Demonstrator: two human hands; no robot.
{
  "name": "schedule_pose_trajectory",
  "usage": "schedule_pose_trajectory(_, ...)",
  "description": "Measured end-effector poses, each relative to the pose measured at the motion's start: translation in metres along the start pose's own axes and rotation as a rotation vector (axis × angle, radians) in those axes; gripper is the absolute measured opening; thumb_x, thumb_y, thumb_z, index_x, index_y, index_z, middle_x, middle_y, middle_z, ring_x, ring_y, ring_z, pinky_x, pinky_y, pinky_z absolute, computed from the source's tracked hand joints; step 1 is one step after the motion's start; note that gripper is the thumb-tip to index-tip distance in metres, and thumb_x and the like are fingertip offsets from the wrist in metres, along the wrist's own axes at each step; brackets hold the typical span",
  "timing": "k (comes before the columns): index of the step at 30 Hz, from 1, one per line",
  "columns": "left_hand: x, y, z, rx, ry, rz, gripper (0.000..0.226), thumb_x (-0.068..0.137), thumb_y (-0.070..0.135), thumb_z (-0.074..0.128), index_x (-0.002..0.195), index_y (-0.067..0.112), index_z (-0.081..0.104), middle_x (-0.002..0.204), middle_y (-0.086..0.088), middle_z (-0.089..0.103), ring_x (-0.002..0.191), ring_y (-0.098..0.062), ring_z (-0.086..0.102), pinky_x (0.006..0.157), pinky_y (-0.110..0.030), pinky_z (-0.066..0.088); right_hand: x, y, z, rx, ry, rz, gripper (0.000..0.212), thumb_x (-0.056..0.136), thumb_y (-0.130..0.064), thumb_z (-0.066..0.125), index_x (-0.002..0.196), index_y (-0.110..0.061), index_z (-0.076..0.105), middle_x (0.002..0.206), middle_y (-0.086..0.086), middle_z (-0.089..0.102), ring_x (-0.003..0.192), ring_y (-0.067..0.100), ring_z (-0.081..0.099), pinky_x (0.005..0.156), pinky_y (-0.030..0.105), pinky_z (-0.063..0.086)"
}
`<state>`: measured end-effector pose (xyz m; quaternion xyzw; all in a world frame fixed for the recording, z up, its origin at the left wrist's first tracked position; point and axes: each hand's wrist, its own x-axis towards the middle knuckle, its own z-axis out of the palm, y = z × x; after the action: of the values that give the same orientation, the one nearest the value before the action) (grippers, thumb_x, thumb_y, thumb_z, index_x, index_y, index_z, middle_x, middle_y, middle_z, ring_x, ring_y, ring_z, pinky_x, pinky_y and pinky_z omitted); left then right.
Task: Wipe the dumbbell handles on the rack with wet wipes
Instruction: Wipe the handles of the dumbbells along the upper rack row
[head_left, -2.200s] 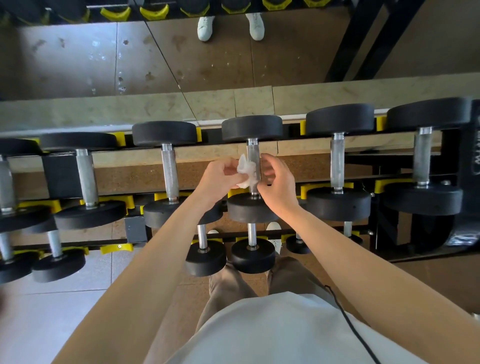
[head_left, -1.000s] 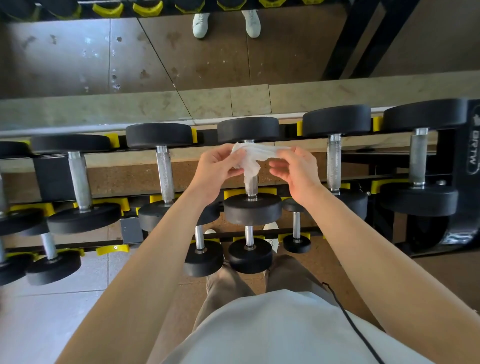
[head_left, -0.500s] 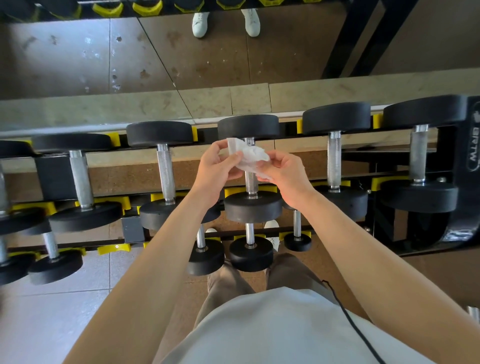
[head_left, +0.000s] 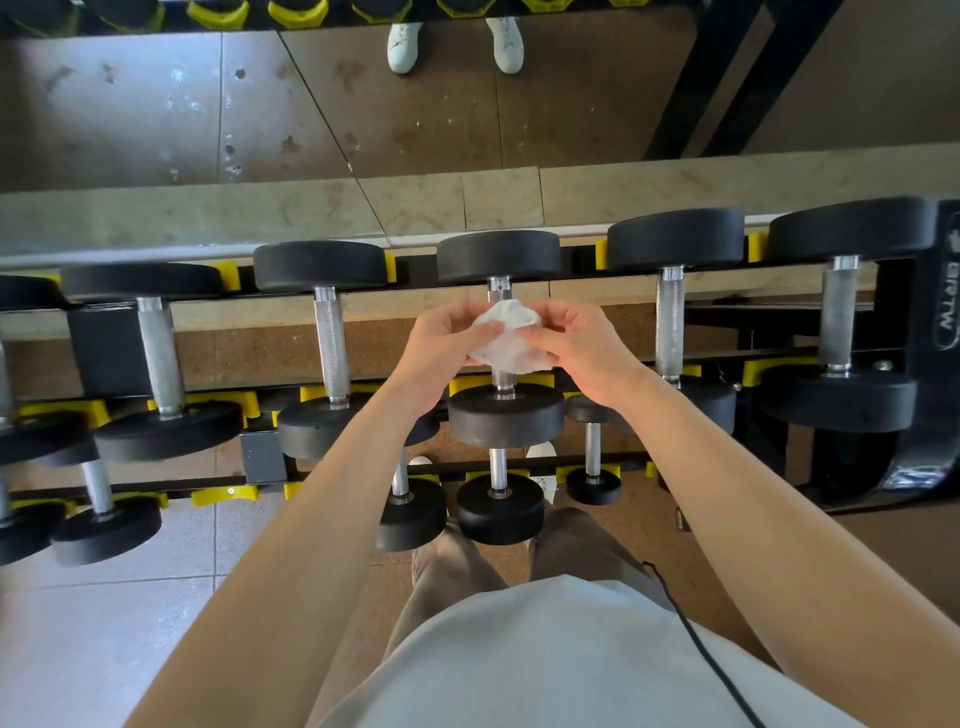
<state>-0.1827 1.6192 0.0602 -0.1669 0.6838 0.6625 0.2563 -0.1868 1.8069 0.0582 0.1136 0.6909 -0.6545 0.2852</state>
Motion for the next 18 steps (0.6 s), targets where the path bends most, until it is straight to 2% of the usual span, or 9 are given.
schedule_pose_trajectory(2,0.002,-0.001,-0.004,0.018,0.104,-0.04,0.01,0.089,0.021,0.077,0.095,0.017,0.07,0.098,-0.004,0.074,0.09,-0.019,0.073,0.073,-0.028,0.06,0.004,0.001,0.0,-0.046,0.112,0.018,0.021,0.092,-0.009,0.068,0.113,-0.011,0.07,0.107,0.004,0.07,0.104,0.021,0.067,0.085,0.033,0.06)
schedule_pose_trajectory(5,0.008,-0.005,-0.011,0.126,0.204,-0.078,0.021,0.085,0.029,0.081,0.085,0.012,0.069,0.08,-0.001,0.07,0.06,-0.007,0.061,0.055,-0.019,0.051,0.013,0.003,0.003,-0.092,0.306,0.071,0.018,0.087,-0.017,0.076,0.104,-0.014,0.07,0.099,0.003,0.07,0.091,0.018,0.069,0.07,0.027,0.061)
schedule_pose_trajectory(7,0.013,-0.005,-0.018,0.115,0.168,-0.117,0.023,0.085,0.027,0.081,0.093,0.007,0.072,0.081,-0.004,0.07,0.06,-0.007,0.059,0.057,-0.017,0.05,0.021,0.007,0.007,-0.095,0.384,0.098,0.018,0.086,-0.023,0.077,0.101,-0.015,0.07,0.094,0.003,0.07,0.08,0.016,0.068,0.057,0.021,0.055)
schedule_pose_trajectory(8,0.014,-0.004,-0.021,0.077,0.136,-0.134,0.023,0.085,0.023,0.08,0.099,0.006,0.073,0.085,-0.006,0.071,0.065,-0.008,0.062,0.062,-0.017,0.052,0.026,0.006,0.009,-0.073,0.412,0.113,0.016,0.087,-0.023,0.077,0.1,-0.016,0.071,0.092,0.003,0.07,0.078,0.016,0.068,0.056,0.02,0.054)
schedule_pose_trajectory(10,0.018,-0.002,-0.028,-0.006,0.114,-0.145,0.024,0.085,0.017,0.08,0.106,0.007,0.074,0.095,-0.008,0.074,0.077,-0.011,0.067,0.071,-0.019,0.055,0.033,0.002,0.012,0.057,0.423,0.15,0.009,0.089,-0.015,0.074,0.097,-0.016,0.072,0.092,0.003,0.071,0.083,0.018,0.07,0.065,0.022,0.057)
schedule_pose_trajectory(13,0.029,-0.005,-0.031,-0.139,0.268,-0.128,0.019,0.086,0.017,0.079,0.104,0.012,0.075,0.096,-0.004,0.075,0.083,-0.012,0.069,0.079,-0.023,0.058,0.043,-0.006,0.018,0.314,0.342,0.156,0.017,0.088,0.002,0.069,0.09,-0.015,0.073,0.102,0.011,0.072,0.096,0.025,0.072,0.085,0.035,0.061)
schedule_pose_trajectory(16,0.04,-0.01,-0.021,-0.228,0.408,-0.147,0.014,0.087,0.021,0.079,0.1,0.015,0.076,0.089,-0.003,0.074,0.078,-0.013,0.065,0.079,-0.025,0.057,0.054,0.0,0.031,0.05,0.451,0.103,0.015,0.085,-0.003,0.073,0.082,-0.018,0.075,0.085,0.01,0.074,0.083,0.028,0.073,0.079,0.041,0.063)
schedule_pose_trajectory(18,0.045,-0.014,-0.01,-0.215,0.481,-0.202,0.011,0.087,0.025,0.079,0.095,0.019,0.075,0.085,-0.001,0.072,0.077,-0.013,0.063,0.079,-0.026,0.057,0.061,0.008,0.038,-0.086,0.551,0.065,0.004,0.085,-0.012,0.076,0.088,-0.014,0.078,0.083,0.006,0.075,0.077,0.021,0.072,0.076,0.041,0.063)
